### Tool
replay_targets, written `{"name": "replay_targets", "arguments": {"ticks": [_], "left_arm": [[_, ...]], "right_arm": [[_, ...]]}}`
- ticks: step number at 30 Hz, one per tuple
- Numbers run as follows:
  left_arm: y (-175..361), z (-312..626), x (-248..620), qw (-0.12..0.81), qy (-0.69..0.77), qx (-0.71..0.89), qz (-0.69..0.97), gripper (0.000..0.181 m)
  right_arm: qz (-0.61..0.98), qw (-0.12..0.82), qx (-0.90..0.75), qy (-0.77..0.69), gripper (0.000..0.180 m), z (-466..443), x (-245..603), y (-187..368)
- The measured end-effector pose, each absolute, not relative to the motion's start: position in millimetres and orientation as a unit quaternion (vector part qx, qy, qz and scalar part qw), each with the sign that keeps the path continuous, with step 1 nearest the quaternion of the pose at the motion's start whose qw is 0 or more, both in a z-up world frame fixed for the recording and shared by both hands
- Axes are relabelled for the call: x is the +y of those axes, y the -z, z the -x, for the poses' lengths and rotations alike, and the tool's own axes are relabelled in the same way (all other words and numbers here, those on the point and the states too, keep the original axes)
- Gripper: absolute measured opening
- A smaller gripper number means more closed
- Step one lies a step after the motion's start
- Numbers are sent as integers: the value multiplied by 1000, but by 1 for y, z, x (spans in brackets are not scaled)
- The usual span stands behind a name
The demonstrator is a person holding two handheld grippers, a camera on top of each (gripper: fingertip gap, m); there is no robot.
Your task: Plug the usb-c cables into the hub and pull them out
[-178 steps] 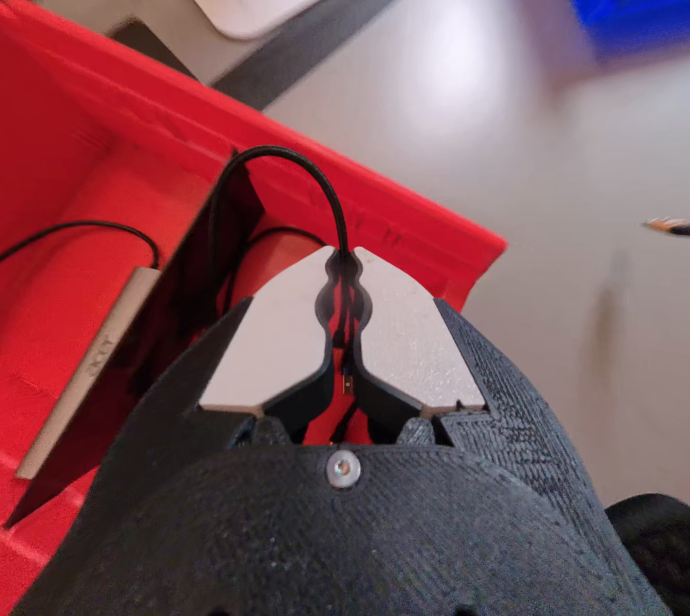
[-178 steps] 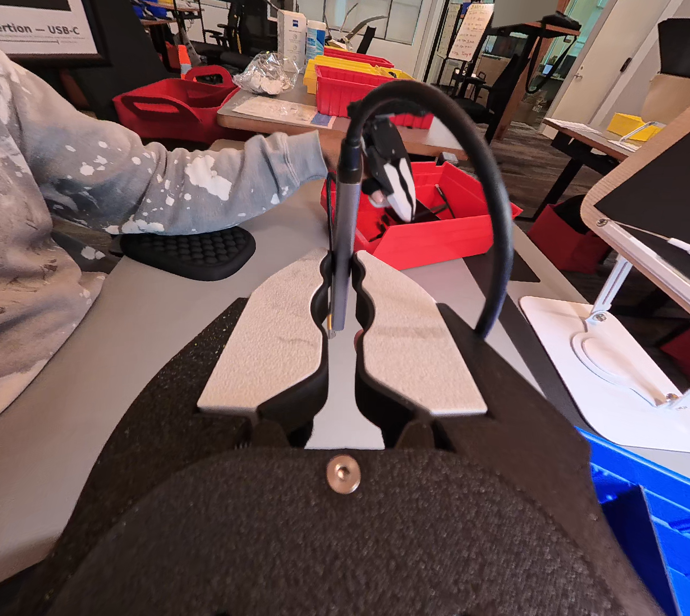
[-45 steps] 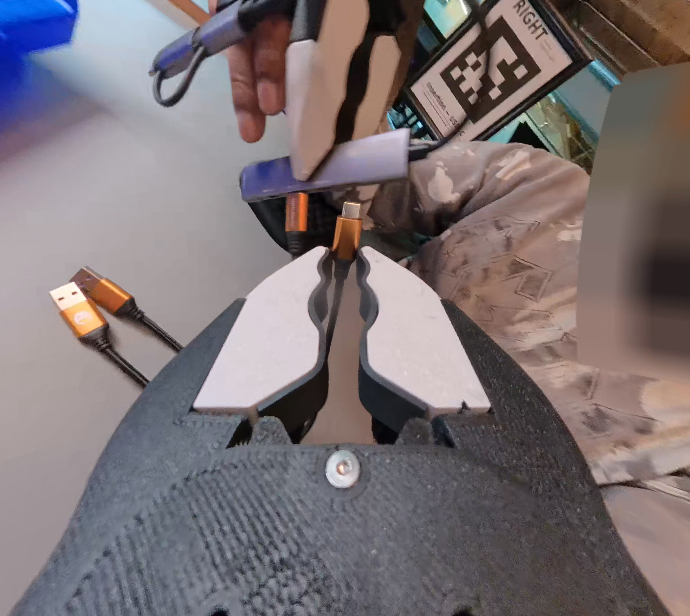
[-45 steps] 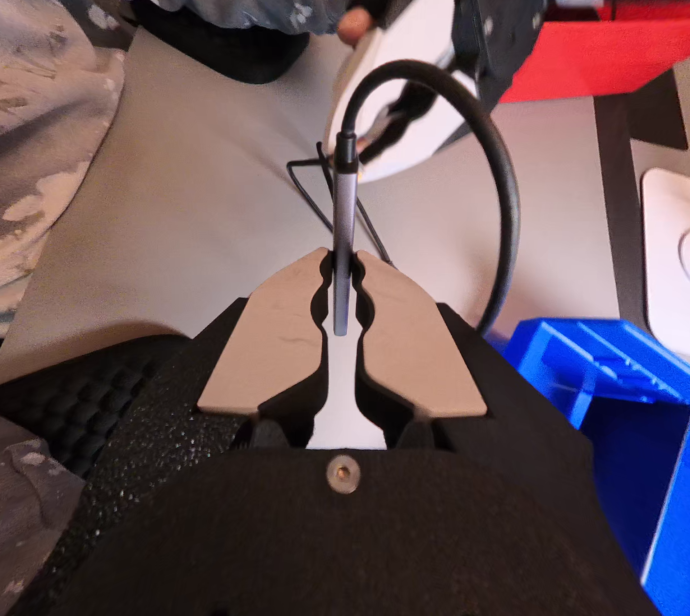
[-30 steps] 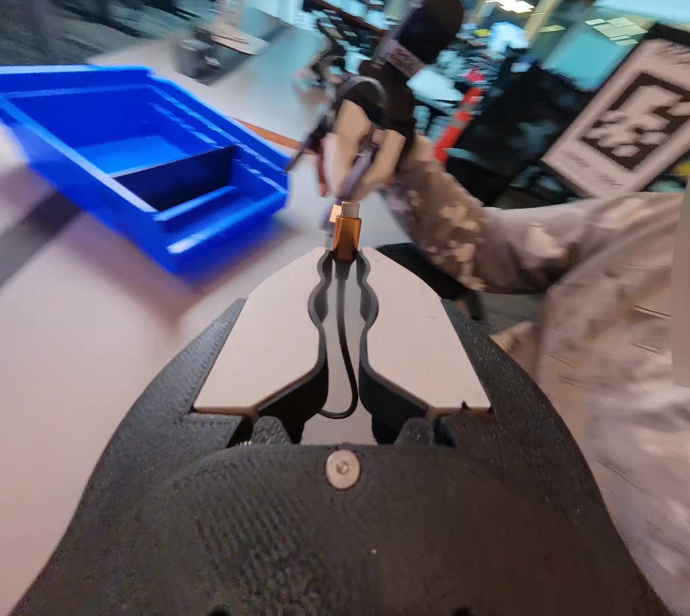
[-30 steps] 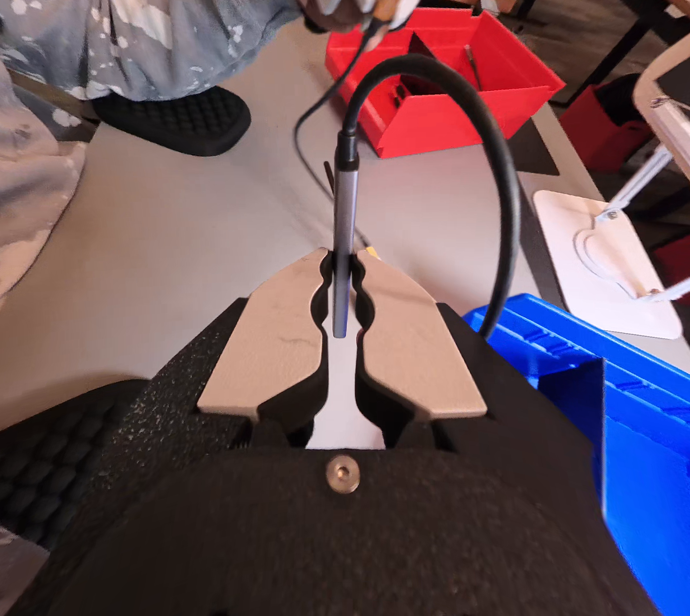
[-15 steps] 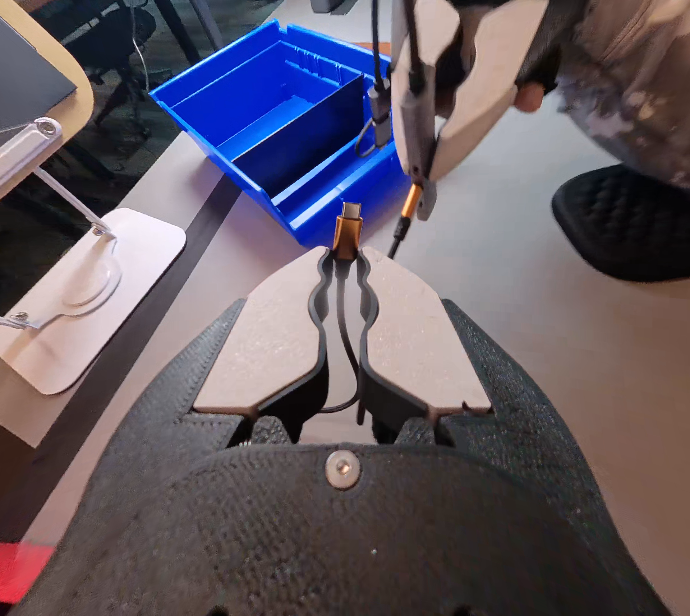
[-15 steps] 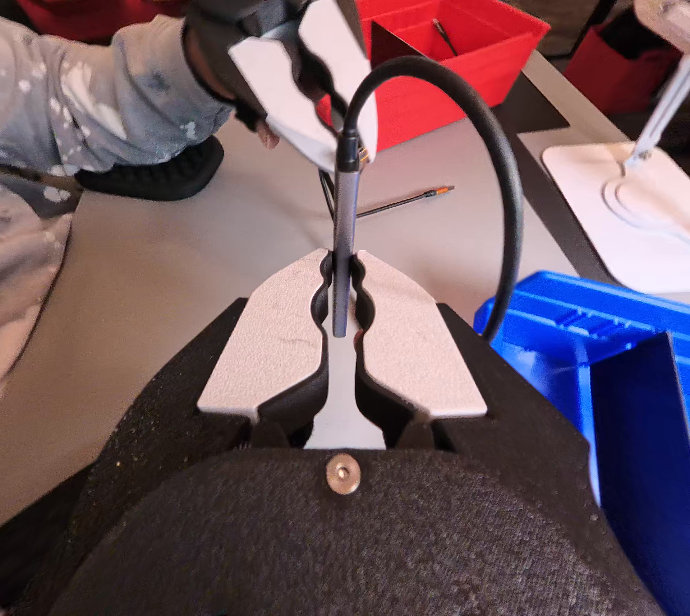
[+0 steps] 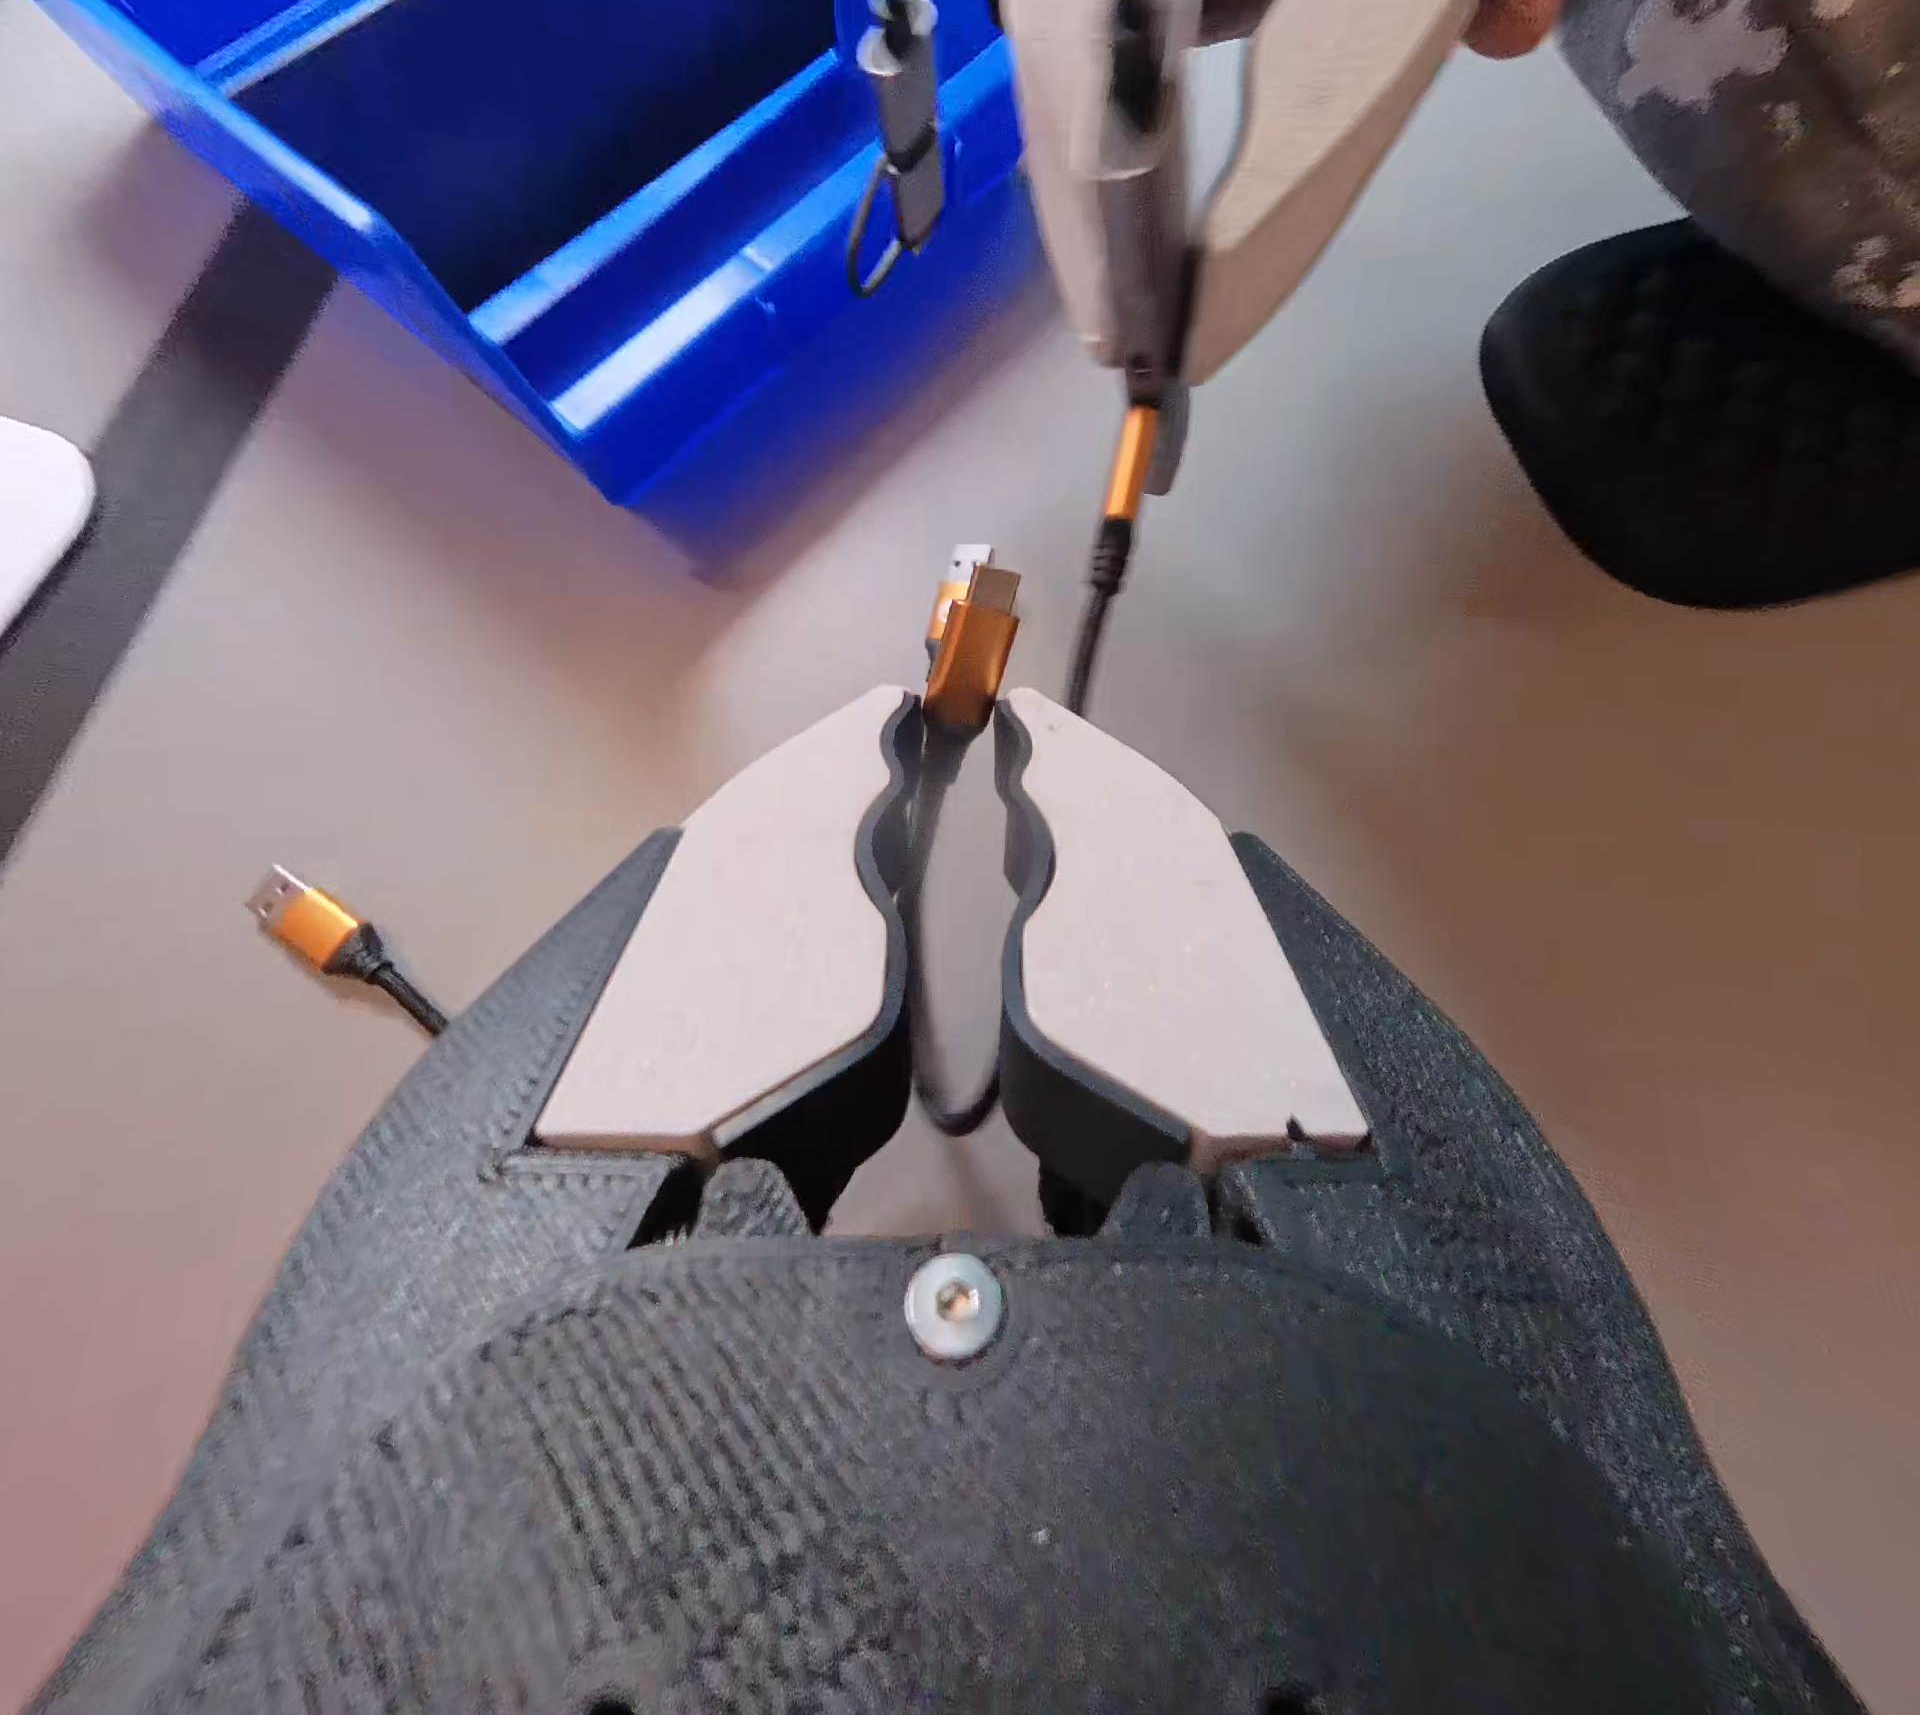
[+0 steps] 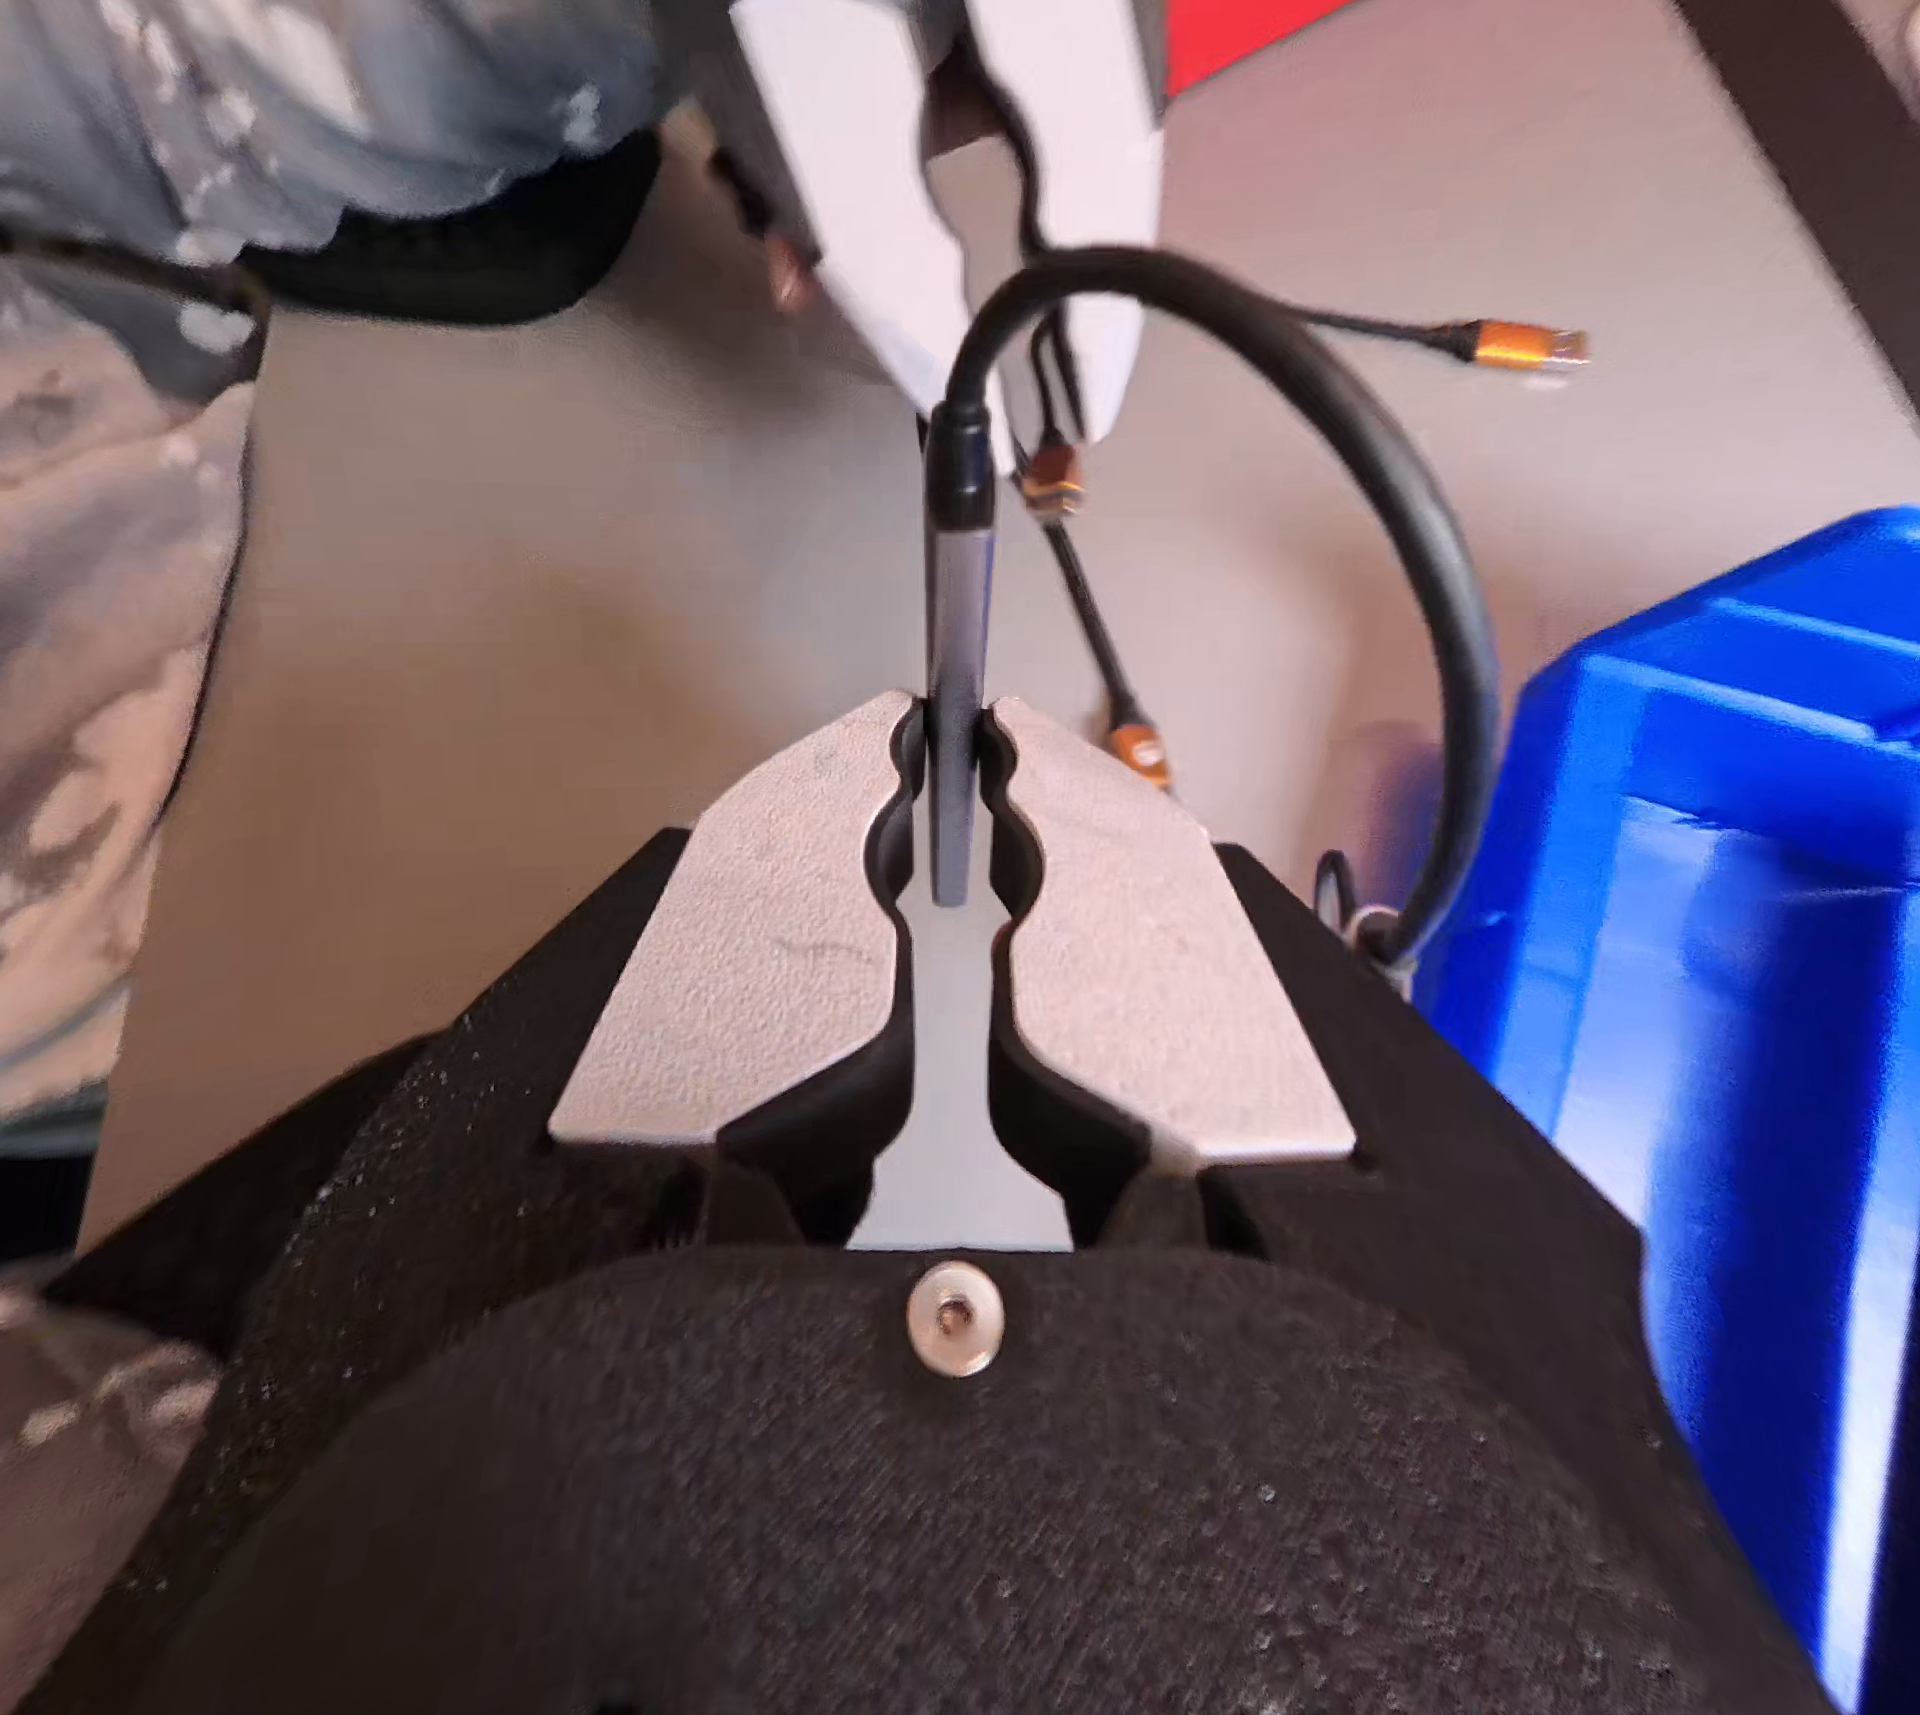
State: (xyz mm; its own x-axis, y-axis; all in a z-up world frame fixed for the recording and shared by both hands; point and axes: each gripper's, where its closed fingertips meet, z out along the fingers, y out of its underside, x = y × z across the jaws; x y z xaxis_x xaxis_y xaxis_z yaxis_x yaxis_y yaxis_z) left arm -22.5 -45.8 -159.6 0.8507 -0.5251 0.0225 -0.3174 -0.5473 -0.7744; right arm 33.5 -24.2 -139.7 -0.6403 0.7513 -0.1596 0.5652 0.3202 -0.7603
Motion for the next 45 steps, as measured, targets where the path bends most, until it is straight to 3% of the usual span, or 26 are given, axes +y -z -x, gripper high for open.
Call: {"name": "replay_targets", "arguments": {"ticks": [1, 8, 19, 27, 33, 36, 41, 45], "left_arm": [[162, 23, -48, 403, 153, 236, 871, 16], [188, 37, -50, 360, 257, 188, 877, 22], [232, 10, -50, 305, 166, 297, 890, 25], [231, 11, -42, 326, 149, 288, 888, 9], [175, 37, -40, 404, 177, 224, 869, 8], [136, 33, -53, 423, 276, 181, 844, 8], [76, -30, -93, 368, 508, 201, 753, 8], [78, -64, -109, 307, 555, 229, 738, 7]], "right_arm": [[401, 99, -810, -416, 9, -40, -26, 141], [394, 79, -805, -436, 9, -62, -15, 136], [397, 82, -798, -445, 9, -65, -9, 134], [400, 82, -801, -439, 9, -60, -11, 138], [394, 96, -802, -438, 9, -59, -11, 134], [375, 115, -812, -433, 9, -58, -16, 128], [301, 134, -838, -434, 9, -62, -45, 110], [259, 155, -849, -435, 9, -67, -63, 93]]}}
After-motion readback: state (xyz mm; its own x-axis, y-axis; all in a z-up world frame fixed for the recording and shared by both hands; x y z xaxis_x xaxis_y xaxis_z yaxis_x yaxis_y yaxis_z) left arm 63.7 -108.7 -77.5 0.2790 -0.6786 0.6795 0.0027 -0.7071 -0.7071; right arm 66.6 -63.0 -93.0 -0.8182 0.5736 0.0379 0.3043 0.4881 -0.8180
